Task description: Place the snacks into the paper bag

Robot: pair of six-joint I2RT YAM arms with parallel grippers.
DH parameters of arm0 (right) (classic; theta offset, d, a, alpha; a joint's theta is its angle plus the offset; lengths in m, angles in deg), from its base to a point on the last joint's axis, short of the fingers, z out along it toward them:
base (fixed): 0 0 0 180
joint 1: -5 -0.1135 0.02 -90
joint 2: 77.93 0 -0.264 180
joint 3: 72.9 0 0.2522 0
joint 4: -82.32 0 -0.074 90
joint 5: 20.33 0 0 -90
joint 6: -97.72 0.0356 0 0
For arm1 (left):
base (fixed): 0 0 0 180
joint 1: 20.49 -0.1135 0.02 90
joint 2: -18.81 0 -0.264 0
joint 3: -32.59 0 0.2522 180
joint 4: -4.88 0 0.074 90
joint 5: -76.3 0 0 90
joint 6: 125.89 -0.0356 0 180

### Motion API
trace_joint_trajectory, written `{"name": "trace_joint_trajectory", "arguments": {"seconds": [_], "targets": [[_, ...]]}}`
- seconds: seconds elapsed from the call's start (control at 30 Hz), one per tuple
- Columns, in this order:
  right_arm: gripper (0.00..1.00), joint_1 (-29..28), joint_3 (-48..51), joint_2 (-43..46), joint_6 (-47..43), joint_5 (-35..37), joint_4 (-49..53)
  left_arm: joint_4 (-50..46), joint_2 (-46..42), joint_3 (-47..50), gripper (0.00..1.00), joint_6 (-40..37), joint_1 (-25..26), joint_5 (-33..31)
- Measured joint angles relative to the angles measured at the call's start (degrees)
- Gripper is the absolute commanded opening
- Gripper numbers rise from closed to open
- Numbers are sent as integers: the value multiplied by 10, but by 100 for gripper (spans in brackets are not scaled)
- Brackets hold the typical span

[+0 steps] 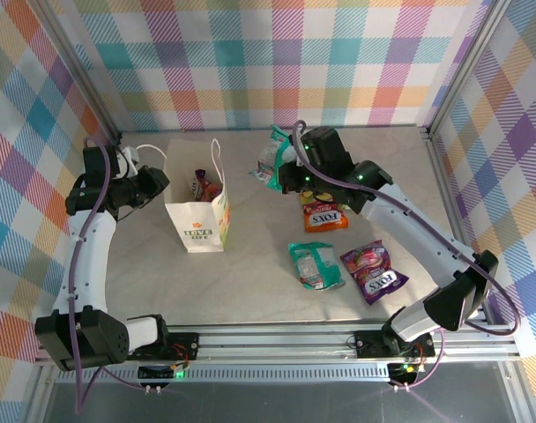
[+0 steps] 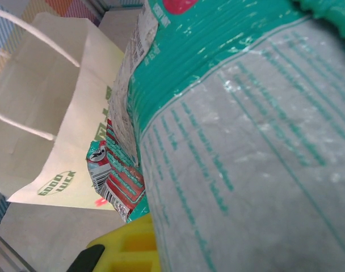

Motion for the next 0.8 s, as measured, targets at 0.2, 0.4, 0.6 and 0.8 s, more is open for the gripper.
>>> {"name": "trace_joint_trajectory", "arguments": {"seconds": [0.2, 0.4, 0.6, 0.8], "targets": [[0, -28, -36, 0, -21, 9, 1, 2, 0, 0, 12, 0, 0, 1], [0, -59, -75, 0, -49, 15, -3, 15, 0, 6, 7, 4, 0, 5], [0, -88, -109, -1, -74, 15, -6, 17, 0, 7, 7, 4, 0, 6], [0, -116, -151, -18, -96, 12, -21, 20, 0, 10, 9, 4, 0, 7]]}}
